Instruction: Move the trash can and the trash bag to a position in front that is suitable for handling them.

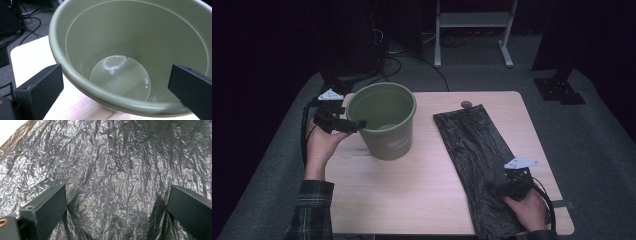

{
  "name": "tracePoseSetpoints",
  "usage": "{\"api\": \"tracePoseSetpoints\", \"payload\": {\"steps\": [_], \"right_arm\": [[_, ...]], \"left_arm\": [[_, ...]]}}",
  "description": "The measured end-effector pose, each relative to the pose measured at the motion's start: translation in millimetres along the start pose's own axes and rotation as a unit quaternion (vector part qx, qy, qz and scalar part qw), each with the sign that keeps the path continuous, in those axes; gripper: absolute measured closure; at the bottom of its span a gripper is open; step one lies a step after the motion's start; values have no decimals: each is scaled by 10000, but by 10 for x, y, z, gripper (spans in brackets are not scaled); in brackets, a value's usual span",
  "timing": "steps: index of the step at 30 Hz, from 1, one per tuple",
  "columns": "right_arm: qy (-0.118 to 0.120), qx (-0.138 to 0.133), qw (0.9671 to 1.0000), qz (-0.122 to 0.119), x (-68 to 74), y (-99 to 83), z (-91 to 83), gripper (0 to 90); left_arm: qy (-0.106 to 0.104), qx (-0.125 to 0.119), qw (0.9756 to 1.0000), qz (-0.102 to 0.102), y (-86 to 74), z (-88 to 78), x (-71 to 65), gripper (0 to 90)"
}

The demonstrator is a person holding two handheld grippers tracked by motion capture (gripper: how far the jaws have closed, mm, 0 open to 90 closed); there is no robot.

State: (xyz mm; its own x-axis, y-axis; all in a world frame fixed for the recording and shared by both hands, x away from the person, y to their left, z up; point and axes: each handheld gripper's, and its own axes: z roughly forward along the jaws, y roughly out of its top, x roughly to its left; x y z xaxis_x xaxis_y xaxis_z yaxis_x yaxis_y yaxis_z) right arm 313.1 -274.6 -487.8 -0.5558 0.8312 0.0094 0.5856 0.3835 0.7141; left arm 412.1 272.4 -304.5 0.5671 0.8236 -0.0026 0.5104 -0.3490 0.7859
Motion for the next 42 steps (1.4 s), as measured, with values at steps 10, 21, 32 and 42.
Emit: {"api": "tracePoseSetpoints", "payload": {"steps": [10, 21, 32, 42], "right_arm": [[2, 0, 10000, 1, 0, 0, 0, 18], [3, 2, 10000, -5, 0, 0, 0, 18], [1, 1, 10000, -2, 0, 0, 0, 18], [1, 0, 10000, 4, 1, 0, 0, 18]], "left_arm": [[24, 203, 9998, -72, 25, 101, 74, 0], [-76, 309, 9994, -152, 32, 195, 22, 0], [-432, 208, 9988, -3, -7, 191, -217, 0], [-715, 103, 9972, 171, -70, 147, -503, 0]]}}
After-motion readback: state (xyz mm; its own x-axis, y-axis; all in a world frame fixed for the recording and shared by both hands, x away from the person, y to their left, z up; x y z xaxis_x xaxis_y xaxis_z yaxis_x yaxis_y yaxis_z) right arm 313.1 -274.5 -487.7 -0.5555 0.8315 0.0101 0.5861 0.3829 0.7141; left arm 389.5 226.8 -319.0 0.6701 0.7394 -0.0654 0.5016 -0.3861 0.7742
